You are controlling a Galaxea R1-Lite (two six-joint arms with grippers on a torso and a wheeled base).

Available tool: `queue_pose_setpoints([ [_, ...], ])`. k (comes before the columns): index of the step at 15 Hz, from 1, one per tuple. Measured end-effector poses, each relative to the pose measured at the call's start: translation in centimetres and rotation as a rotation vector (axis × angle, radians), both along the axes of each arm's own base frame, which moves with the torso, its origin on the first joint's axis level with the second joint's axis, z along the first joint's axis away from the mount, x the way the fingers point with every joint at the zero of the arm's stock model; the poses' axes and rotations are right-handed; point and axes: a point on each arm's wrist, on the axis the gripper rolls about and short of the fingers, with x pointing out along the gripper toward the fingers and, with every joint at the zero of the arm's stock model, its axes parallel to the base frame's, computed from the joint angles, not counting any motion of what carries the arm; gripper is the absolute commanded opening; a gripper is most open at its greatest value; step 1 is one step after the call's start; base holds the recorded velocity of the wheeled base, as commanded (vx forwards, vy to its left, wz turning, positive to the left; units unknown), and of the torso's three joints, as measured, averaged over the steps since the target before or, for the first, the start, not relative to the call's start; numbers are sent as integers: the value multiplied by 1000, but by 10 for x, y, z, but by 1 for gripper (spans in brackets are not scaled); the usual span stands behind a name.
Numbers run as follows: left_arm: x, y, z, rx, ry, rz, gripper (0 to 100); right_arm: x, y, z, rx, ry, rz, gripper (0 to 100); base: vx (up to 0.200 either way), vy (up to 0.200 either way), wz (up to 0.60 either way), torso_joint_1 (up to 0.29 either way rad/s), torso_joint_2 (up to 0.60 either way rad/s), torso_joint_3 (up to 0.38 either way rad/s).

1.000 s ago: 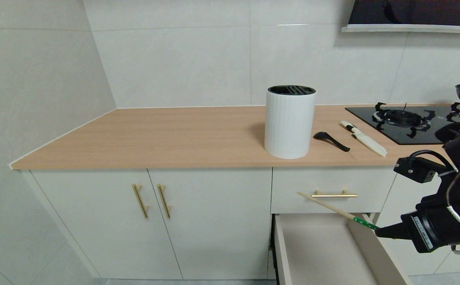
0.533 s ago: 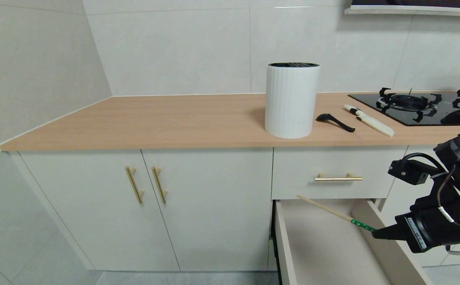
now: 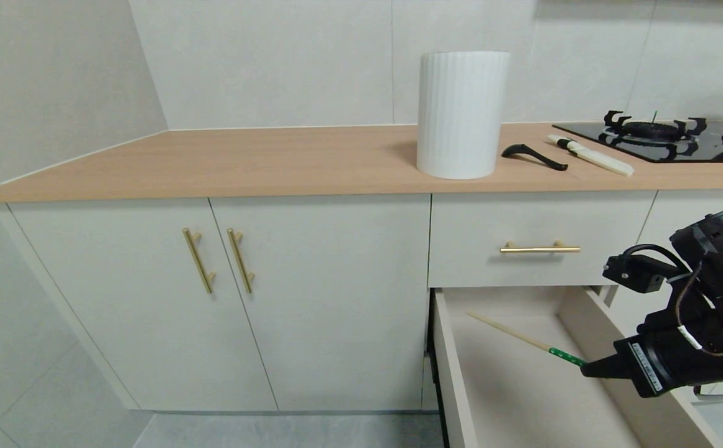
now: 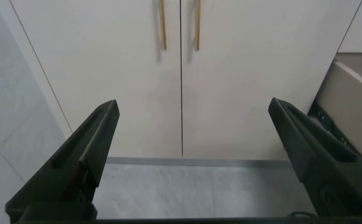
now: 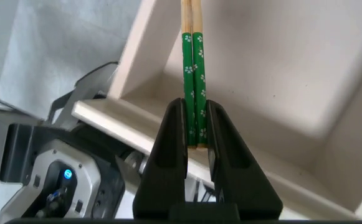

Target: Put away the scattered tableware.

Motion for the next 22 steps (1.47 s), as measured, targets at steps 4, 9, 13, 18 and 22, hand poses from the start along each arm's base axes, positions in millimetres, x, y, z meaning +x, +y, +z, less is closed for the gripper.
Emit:
queue_pose_setpoints([
  [4, 0, 0, 0, 0, 0, 0, 100, 2, 1, -2, -3, 8, 0, 0, 0, 0, 0, -11, 36, 35],
  [9, 0, 0, 0, 0, 0, 0, 100, 20, 6, -13, -7, -1, -13, 0, 0, 0, 0, 0, 0, 0],
  [13, 0, 0, 0, 0, 0, 0, 100, 62, 19, -58, -33, 43, -161, 0, 0, 0, 0, 0, 0, 0],
  [18, 0, 0, 0, 0, 0, 0, 100, 110, 42, -122, 20, 47, -307, 0, 0, 0, 0, 0, 0, 0],
  [22, 0, 0, 0, 0, 0, 0, 100, 130, 49, -163, -26, 62, -367, 0, 0, 0, 0, 0, 0, 0],
])
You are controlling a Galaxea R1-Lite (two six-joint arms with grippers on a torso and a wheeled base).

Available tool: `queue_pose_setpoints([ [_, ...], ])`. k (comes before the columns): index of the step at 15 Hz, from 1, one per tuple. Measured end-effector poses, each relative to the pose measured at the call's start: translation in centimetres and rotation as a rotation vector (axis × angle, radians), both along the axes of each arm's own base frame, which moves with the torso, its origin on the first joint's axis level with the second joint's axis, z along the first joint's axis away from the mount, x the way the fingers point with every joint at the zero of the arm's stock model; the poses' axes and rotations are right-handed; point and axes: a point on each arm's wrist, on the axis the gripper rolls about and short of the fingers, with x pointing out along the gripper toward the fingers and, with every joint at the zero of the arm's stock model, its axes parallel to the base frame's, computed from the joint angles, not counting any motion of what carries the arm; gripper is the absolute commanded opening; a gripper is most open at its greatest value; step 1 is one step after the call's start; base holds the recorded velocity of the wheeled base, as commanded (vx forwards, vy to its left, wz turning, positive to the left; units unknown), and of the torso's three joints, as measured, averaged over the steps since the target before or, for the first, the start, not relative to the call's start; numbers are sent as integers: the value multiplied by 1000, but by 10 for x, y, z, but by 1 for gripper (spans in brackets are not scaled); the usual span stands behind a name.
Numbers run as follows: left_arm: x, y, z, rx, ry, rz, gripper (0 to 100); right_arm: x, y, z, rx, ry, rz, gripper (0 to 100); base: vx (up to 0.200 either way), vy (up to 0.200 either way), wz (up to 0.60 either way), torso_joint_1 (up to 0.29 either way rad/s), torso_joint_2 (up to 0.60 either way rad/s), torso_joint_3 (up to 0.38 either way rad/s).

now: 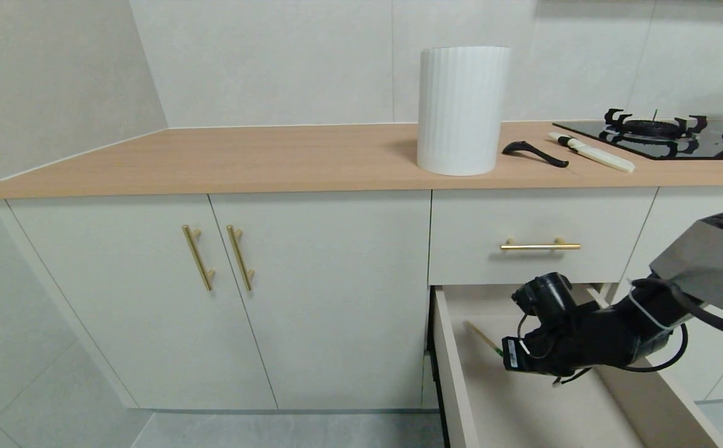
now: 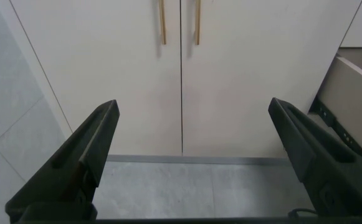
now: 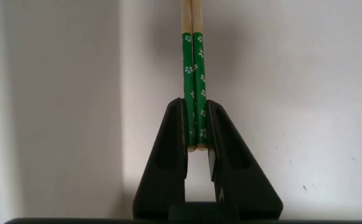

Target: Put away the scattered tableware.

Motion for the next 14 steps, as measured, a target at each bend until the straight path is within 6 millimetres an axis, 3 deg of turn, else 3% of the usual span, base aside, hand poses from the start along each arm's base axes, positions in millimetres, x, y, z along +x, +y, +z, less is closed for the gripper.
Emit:
queue_pose_setpoints([
  [7, 0, 0, 0, 0, 0, 0, 100, 7, 6, -40, -92, 60, -25, 0, 0, 0, 0, 0, 0, 0],
  [14, 0, 0, 0, 0, 0, 0, 100, -2, 21, -58, -164, 84, -4, 0, 0, 0, 0, 0, 0, 0],
])
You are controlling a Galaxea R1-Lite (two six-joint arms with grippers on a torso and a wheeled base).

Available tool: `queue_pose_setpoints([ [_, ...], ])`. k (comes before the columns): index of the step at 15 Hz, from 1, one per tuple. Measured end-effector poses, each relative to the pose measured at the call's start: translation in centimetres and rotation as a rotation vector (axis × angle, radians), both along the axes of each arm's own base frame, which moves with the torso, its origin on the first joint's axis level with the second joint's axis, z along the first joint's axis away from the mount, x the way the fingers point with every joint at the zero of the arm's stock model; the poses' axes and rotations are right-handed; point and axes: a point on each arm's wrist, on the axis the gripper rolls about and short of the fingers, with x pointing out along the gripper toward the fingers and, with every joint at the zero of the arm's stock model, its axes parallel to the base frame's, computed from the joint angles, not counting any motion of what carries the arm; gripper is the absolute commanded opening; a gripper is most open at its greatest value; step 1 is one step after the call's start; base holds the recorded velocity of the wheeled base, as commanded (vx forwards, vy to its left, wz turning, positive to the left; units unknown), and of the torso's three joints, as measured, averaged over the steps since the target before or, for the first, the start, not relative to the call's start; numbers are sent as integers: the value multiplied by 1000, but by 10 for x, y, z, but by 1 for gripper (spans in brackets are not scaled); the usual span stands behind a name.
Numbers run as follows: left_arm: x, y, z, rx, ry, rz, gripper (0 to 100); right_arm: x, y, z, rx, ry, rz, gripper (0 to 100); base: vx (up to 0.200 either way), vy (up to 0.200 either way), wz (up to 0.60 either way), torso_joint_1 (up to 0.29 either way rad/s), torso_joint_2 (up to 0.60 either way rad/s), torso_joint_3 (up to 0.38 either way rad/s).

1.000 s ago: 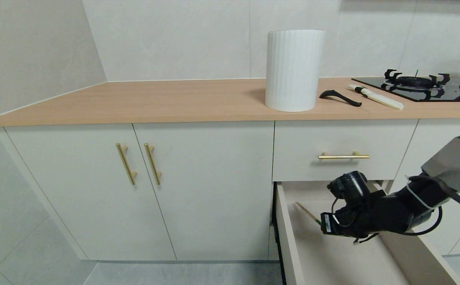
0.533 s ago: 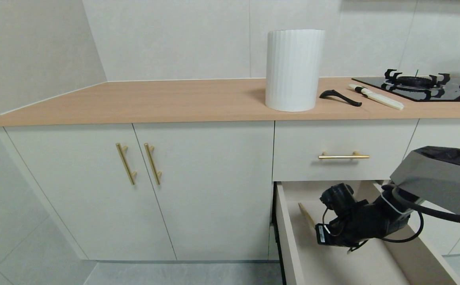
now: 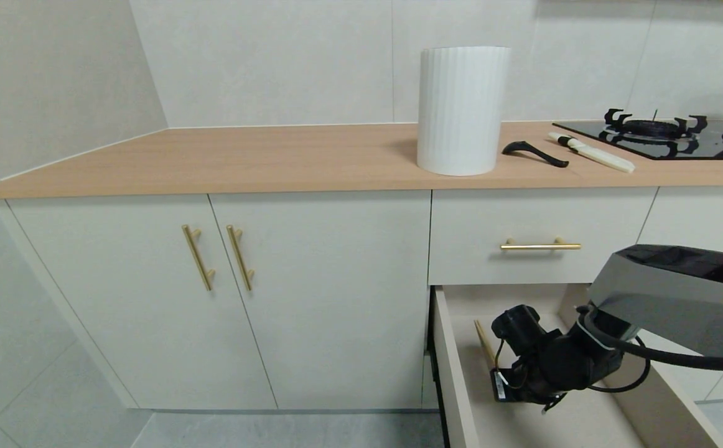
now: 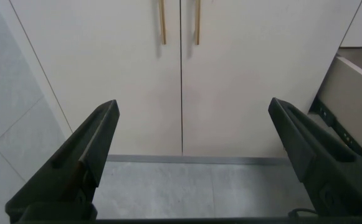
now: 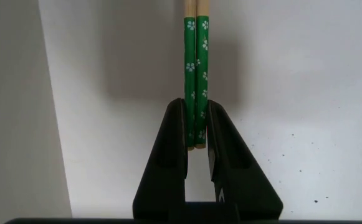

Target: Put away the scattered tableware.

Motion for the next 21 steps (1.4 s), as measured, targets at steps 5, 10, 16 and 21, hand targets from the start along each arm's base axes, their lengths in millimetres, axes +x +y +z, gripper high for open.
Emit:
queue_pose_setpoints([
  [5, 0, 0, 0, 0, 0, 0, 100, 0, 0, -2, -3, 4, 1, 0, 0, 0, 0, 0, 0, 0],
  [10, 0, 0, 0, 0, 0, 0, 100, 0, 0, -2, -3, 5, 1, 100, 0, 0, 0, 0, 0, 0],
  [16, 0, 0, 0, 0, 0, 0, 100, -2, -1, 3, -2, 5, -1, 100, 0, 0, 0, 0, 0, 0],
  [21, 0, 0, 0, 0, 0, 0, 100, -16, -13, 65, 28, -48, -7, 100, 0, 0, 0, 0, 0, 0],
])
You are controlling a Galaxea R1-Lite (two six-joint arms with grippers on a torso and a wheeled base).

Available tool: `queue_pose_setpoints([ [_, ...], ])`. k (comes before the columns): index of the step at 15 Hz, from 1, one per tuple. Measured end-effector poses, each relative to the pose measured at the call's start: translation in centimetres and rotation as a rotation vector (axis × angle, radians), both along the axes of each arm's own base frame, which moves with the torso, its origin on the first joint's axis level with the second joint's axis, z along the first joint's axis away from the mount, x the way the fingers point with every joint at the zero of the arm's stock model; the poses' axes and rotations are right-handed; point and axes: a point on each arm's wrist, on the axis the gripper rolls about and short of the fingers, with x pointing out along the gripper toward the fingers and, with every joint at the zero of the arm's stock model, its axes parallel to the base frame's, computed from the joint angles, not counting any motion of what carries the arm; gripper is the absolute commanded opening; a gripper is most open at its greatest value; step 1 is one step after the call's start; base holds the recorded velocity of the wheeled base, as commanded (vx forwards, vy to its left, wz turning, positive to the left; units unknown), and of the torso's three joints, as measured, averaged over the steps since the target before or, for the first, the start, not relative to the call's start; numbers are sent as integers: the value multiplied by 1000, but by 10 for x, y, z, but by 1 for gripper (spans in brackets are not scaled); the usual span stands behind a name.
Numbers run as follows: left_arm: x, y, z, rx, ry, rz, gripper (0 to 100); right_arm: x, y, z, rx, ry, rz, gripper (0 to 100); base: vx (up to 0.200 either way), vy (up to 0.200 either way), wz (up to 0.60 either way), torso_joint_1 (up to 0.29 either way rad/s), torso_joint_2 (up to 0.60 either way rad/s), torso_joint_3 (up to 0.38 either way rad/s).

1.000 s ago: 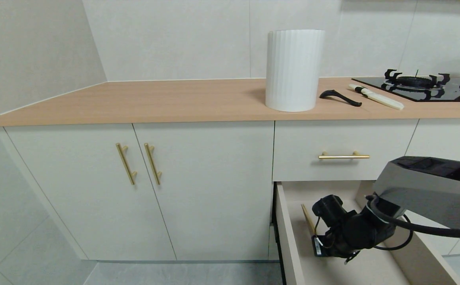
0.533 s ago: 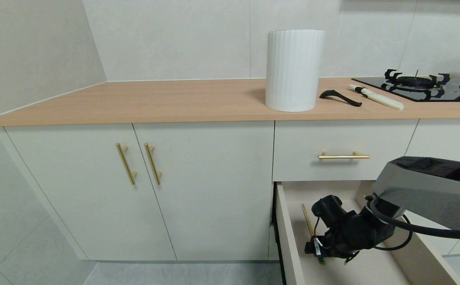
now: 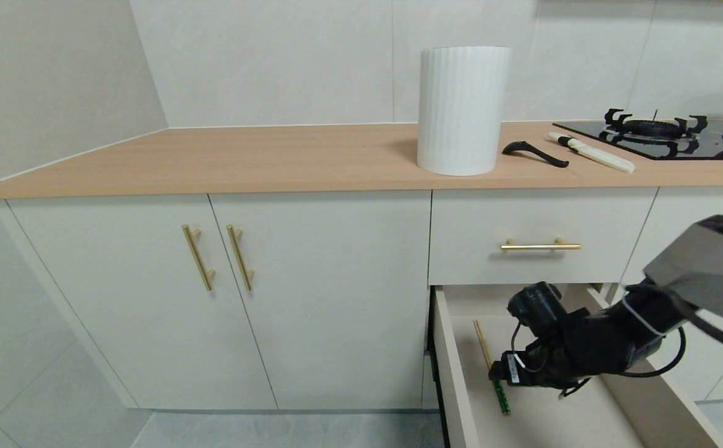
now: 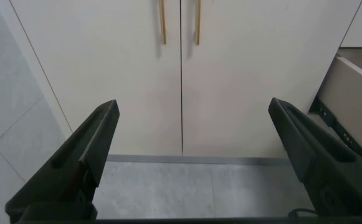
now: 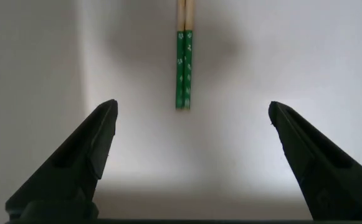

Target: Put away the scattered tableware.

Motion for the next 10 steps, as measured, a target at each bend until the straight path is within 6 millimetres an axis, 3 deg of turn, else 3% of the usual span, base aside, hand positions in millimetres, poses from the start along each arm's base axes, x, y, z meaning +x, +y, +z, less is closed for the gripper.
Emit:
queue_pose_setpoints([
  [4, 0, 0, 0, 0, 0, 0, 100, -24, -25, 84, 28, -136, 14, 100, 0, 0, 0, 0, 0, 0],
  [6, 0, 0, 0, 0, 0, 0, 100, -37, -39, 117, 33, -223, 12, 100, 0, 0, 0, 0, 0, 0],
  [10, 0, 0, 0, 0, 0, 0, 100, -56, -63, 160, 33, -373, -11, 100, 0, 0, 0, 0, 0, 0],
])
